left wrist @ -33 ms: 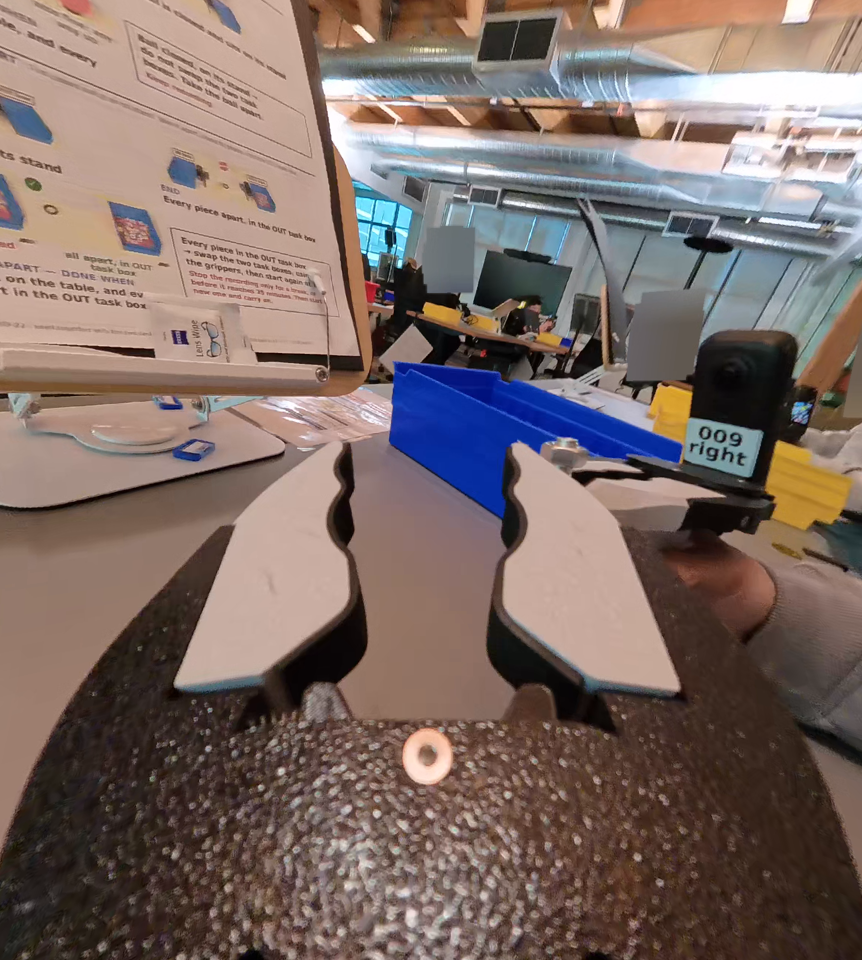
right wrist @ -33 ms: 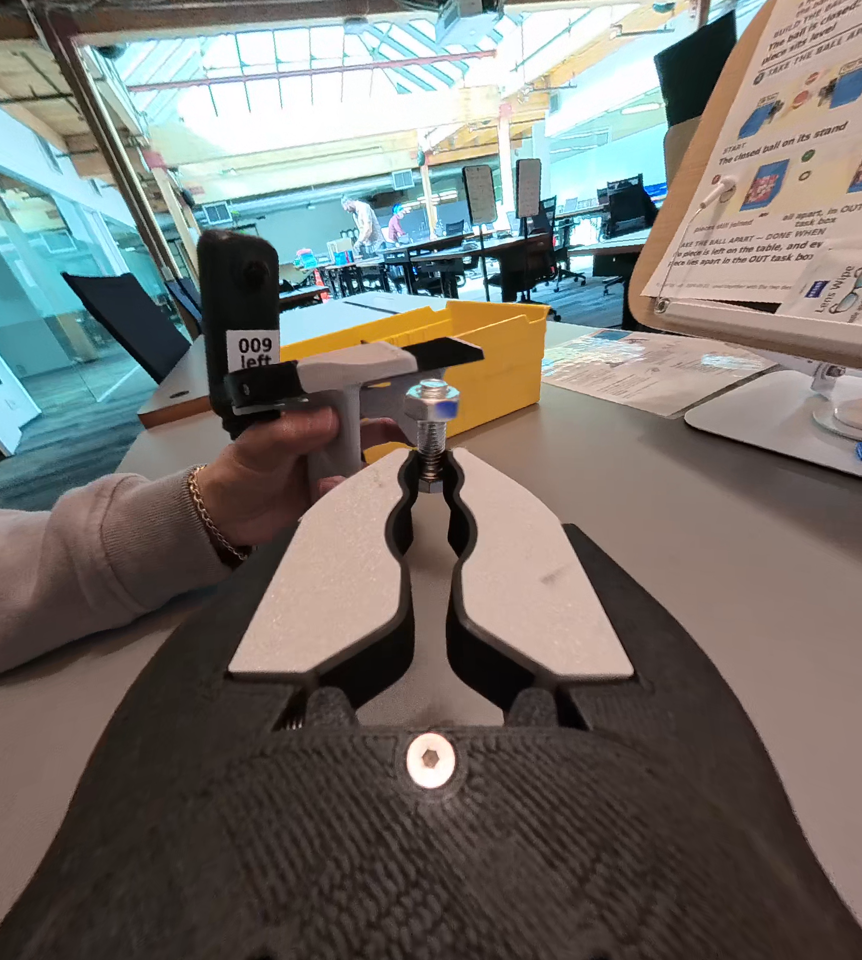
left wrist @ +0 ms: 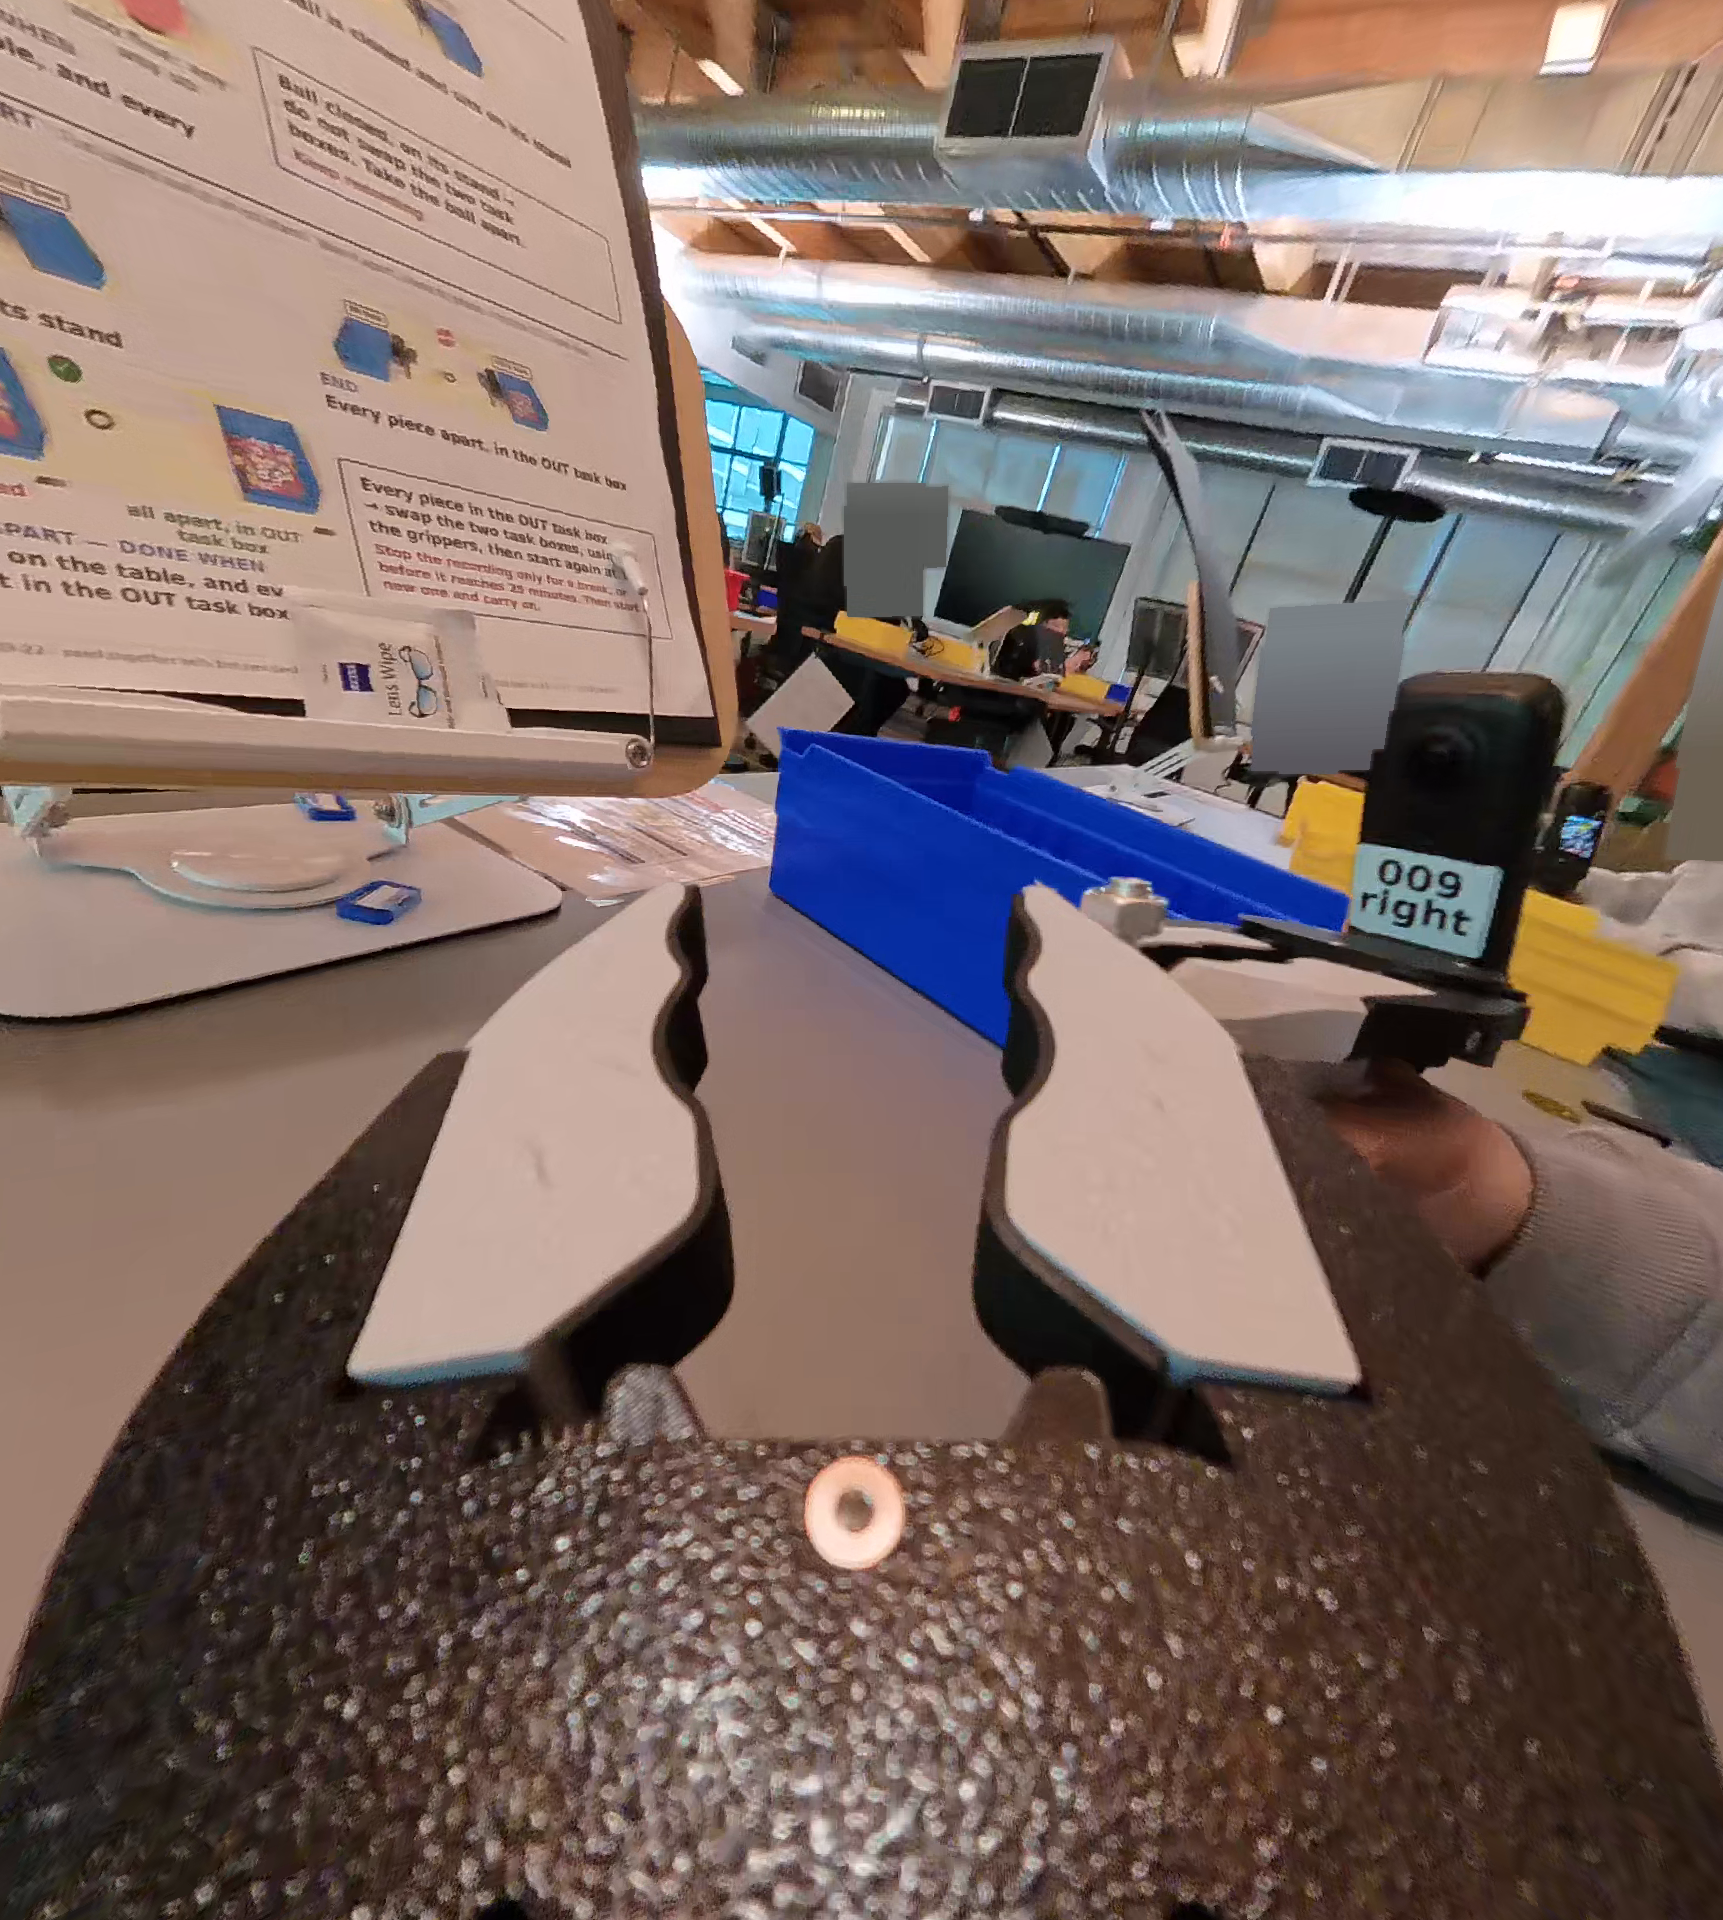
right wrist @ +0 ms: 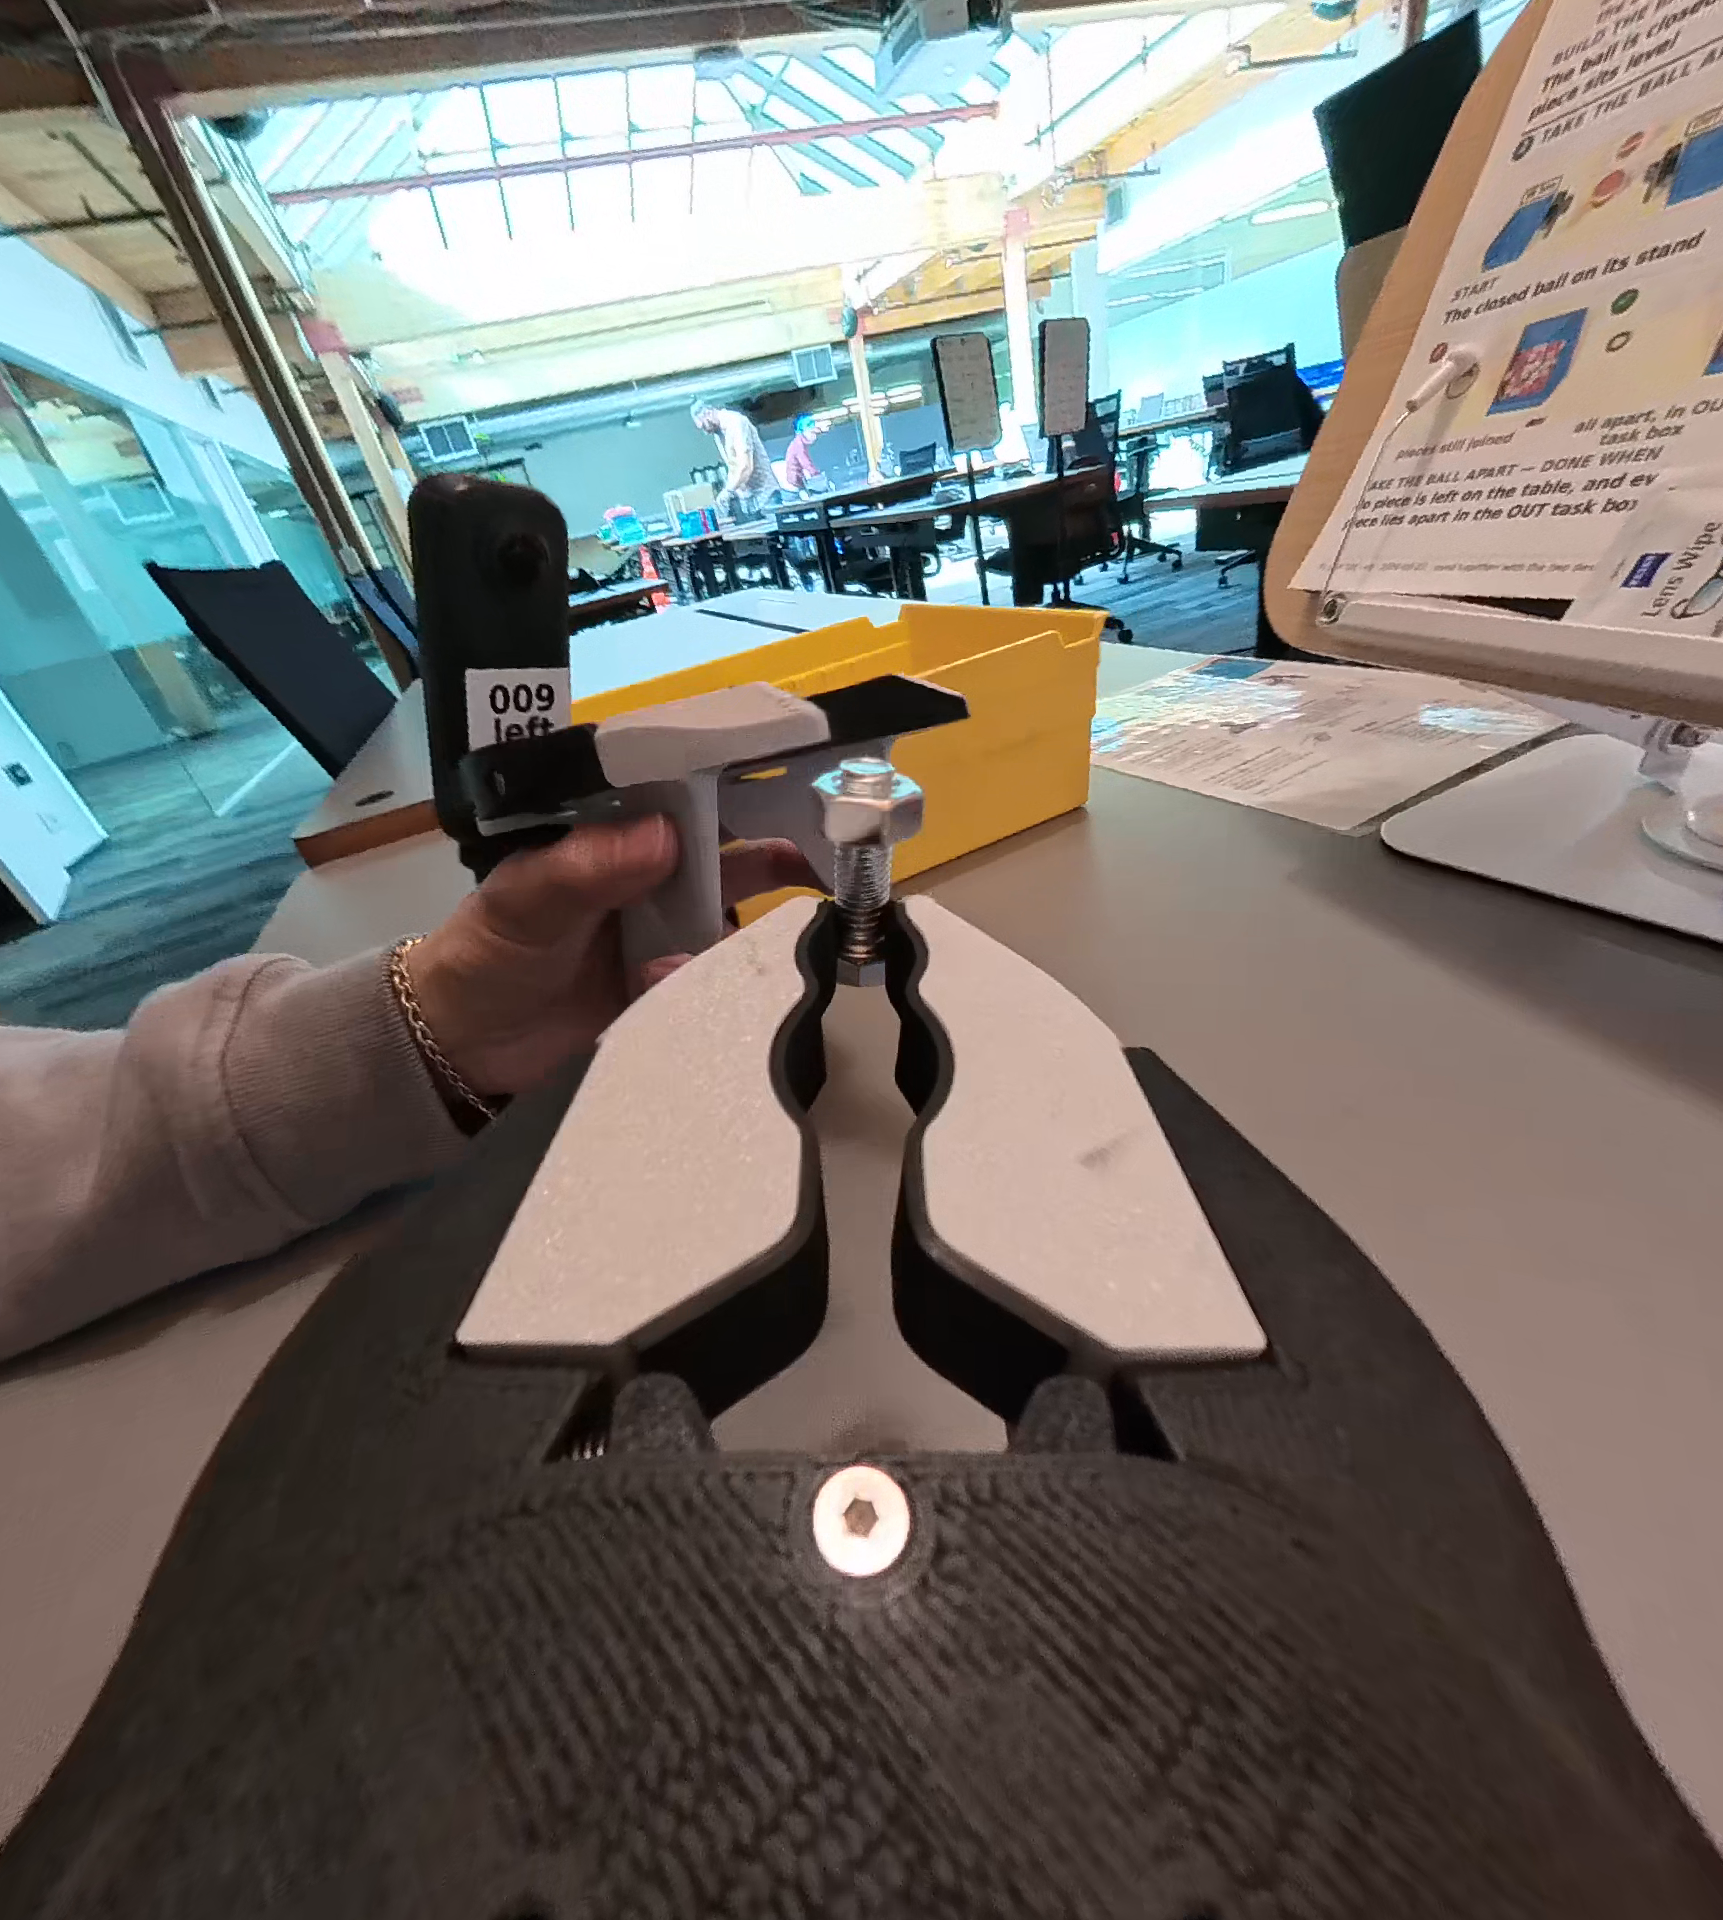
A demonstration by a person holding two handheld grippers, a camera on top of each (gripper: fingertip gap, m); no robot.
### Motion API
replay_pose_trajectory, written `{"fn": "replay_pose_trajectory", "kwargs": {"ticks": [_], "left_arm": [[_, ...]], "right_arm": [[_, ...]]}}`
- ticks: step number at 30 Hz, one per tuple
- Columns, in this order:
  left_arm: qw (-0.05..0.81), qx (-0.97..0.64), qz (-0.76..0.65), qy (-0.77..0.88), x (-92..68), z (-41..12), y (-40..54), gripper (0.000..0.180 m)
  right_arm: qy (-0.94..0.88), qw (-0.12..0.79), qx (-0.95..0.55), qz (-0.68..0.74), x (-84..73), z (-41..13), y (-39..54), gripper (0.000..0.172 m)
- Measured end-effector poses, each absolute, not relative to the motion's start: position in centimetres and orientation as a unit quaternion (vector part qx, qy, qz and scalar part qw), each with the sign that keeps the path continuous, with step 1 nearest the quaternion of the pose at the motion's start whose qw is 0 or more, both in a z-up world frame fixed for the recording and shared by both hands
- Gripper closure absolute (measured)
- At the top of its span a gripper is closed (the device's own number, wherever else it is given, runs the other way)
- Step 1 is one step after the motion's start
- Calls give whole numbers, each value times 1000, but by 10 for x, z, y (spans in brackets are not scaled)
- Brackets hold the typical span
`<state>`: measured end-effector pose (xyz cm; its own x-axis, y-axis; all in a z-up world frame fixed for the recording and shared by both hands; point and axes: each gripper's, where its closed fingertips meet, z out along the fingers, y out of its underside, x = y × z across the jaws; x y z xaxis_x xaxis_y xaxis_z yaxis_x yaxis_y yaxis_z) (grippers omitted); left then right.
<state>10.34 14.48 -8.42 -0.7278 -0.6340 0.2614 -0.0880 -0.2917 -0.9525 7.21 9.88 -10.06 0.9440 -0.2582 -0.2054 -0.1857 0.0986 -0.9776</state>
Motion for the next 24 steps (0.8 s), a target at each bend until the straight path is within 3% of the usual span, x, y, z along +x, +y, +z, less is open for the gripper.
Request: {"fn": "replay_pose_trajectory", "kwargs": {"ticks": [8, 12, 14, 17, 20, 24], "left_arm": [[185, -306, -740, 570, 102, -88, 137, 123], [184, -309, -738, 571, 102, -89, 139, 124], [191, -308, -731, 578, 102, -92, 139, 124], [188, -305, -731, 580, 102, -92, 137, 124], [172, -301, -736, 582, 100, -90, 131, 125], [171, -292, -725, 600, 98, -96, 122, 125]], "right_arm": [[172, 738, -652, 17, 65, -80, 95, 163], [149, 728, -665, -74, 64, -35, 53, 163], [183, 652, -710, -193, 87, -35, 2, 163], [280, 464, -771, -334, 129, -77, -99, 163], [324, 292, -820, -371, 143, -130, -165, 163], [274, 135, -862, -404, 151, -163, -194, 163]]}}
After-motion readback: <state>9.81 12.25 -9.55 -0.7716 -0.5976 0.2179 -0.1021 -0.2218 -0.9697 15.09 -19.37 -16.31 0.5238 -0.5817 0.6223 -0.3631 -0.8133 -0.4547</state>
